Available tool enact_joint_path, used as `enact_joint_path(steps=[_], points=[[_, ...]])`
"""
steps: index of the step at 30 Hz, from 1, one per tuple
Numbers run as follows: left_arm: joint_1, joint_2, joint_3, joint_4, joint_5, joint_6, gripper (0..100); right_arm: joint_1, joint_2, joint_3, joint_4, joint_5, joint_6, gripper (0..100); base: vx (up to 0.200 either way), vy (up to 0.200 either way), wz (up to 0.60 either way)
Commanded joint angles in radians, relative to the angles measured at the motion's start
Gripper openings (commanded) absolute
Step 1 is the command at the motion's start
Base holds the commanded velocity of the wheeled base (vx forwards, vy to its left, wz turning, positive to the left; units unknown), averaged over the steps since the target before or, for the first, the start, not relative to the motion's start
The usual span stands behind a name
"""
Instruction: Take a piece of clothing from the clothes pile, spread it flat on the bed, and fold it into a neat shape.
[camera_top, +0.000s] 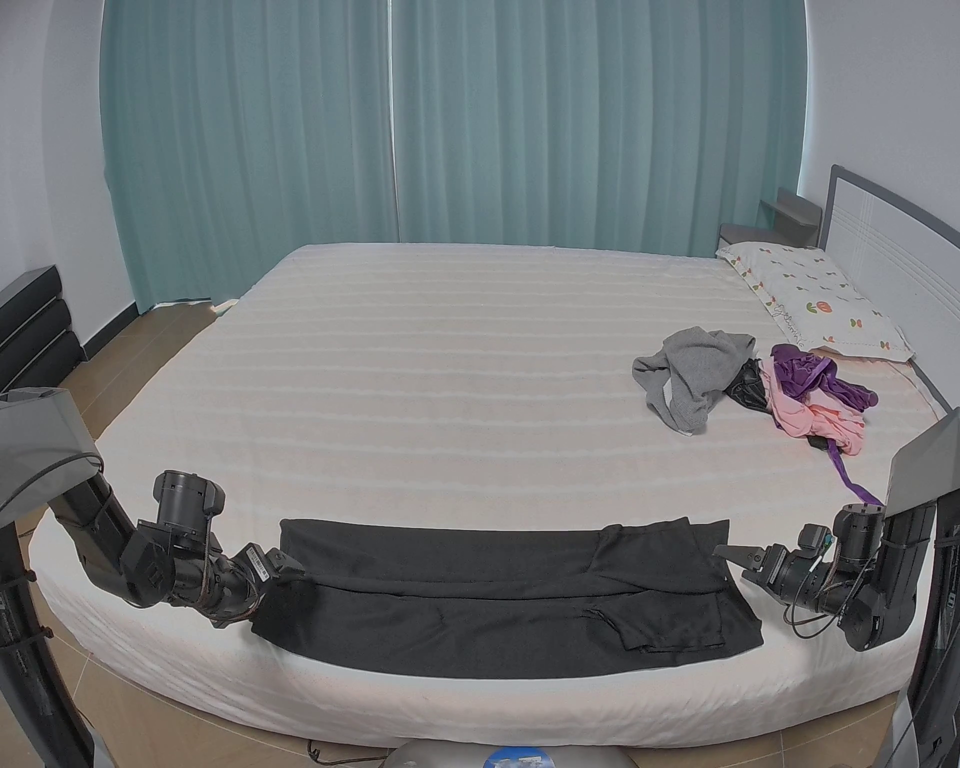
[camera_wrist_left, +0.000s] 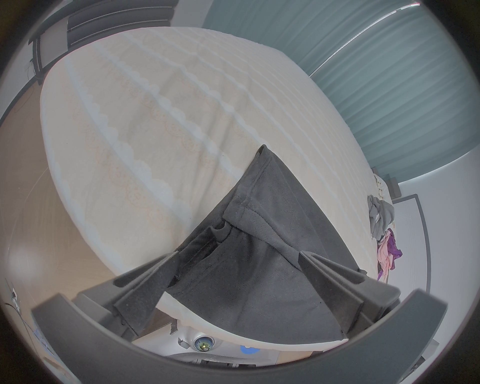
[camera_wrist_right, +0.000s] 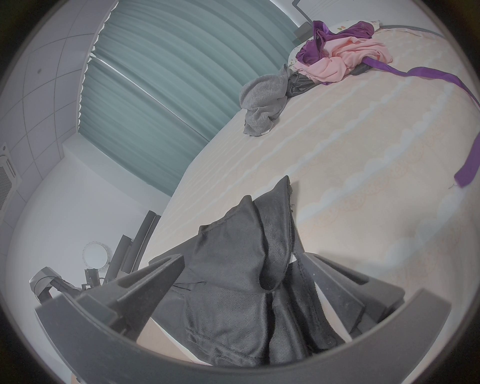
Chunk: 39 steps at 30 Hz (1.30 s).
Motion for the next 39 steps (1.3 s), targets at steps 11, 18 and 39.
enact_joint_path(steps=[11, 18, 39], points=[[0.008, -0.033, 0.183, -0.168, -0.012, 0.008, 100, 0.001, 0.001, 0.000, -0.013, 0.000, -0.001, 100, 0.000, 0.000, 0.00], [0.006, -0.022, 0.217, -0.206, 0.002, -0.001, 100, 0.001, 0.001, 0.002, -0.013, 0.000, 0.001, 100, 0.000, 0.000, 0.00], [-0.002, 0.028, 0.355, -0.443, 0.111, -0.042, 0, 0.001, 0.001, 0.002, -0.013, 0.001, 0.001, 100, 0.000, 0.000, 0.00]])
